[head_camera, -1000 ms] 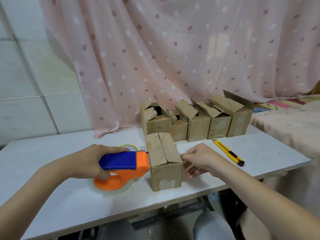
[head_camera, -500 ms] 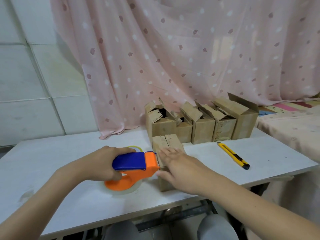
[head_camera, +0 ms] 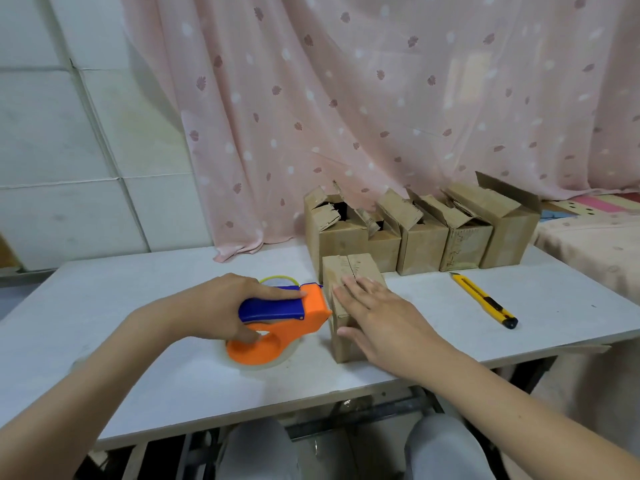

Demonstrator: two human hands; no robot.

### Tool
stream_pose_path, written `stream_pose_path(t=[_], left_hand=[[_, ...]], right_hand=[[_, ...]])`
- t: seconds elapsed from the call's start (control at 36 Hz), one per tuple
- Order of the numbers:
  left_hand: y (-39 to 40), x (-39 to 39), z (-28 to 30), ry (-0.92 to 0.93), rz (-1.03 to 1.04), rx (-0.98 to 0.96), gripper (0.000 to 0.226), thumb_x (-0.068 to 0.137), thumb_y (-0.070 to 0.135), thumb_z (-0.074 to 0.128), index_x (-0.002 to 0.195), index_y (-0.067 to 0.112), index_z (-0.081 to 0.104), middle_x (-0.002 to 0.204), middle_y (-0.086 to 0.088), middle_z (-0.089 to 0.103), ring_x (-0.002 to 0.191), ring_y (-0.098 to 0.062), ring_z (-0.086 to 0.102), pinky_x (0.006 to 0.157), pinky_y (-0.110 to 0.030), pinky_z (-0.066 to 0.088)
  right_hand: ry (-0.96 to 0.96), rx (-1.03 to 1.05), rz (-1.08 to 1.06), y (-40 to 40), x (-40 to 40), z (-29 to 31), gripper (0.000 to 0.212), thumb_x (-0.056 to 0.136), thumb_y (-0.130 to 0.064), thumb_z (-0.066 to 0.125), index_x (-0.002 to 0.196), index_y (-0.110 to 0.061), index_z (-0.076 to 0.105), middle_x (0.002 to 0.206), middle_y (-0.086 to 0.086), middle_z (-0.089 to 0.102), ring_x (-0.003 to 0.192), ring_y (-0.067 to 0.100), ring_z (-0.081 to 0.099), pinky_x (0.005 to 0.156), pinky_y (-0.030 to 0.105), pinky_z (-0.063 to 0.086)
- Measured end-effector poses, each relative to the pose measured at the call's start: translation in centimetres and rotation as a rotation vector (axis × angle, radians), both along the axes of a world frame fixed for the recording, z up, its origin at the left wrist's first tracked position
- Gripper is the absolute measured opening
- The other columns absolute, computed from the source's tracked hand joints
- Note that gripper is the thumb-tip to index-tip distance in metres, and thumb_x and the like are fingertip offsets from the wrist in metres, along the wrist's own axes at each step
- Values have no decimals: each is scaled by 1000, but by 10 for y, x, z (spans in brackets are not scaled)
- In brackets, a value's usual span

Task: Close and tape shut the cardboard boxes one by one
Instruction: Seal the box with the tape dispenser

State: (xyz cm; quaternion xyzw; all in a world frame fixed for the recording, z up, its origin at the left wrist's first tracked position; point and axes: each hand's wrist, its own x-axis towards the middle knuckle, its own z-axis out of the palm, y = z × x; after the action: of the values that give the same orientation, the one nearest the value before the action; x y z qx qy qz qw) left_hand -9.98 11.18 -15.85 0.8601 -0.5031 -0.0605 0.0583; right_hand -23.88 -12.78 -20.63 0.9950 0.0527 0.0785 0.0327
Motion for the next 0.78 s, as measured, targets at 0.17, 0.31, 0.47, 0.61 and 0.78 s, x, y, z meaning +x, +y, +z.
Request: stream_pose_path(t=[0.17,0.31,0.47,0.61,0.78], left_hand=[[1,7,3,115,21,-17,91,76,17,68,125,83,28,85,4,59,64,-10,45,60,-20,37],[12,14,7,175,43,-33,92,75,12,69,123,82,33,86,10,58,66,-10,46,62,-23,39],[26,13,13,100,41,-4,92,75,16,69,124,83,29,89,8,53,76,-10,49,65,-19,40],[29,11,10,91,43,20,92,76,16,67,125,83,27,88,10,51,78,-7,47,65,-17,38],[31,11,1,142,67,-45,84,80,21,70,124,82,32,85,11,55,73,-9,49,64,-17,38]], right_hand=[[-16,1,-12,-4,1,-5,83,90,-62,3,159,-21,23,164,3,23,151,22,25,110,27,4],[-33,-46,-68,-5,1,-4,63,99,-55,32,147,-19,50,149,2,50,135,20,51,104,26,22],[51,-20,-47,-5,1,-4,78,92,-60,13,153,-20,41,155,2,42,143,21,42,109,28,18],[5,-32,-57,-5,1,-5,69,94,-56,26,143,-18,55,143,3,57,130,22,57,103,28,30],[2,69,-14,-4,-2,2,67,104,-54,34,161,-27,12,167,-6,10,154,13,9,113,19,0]])
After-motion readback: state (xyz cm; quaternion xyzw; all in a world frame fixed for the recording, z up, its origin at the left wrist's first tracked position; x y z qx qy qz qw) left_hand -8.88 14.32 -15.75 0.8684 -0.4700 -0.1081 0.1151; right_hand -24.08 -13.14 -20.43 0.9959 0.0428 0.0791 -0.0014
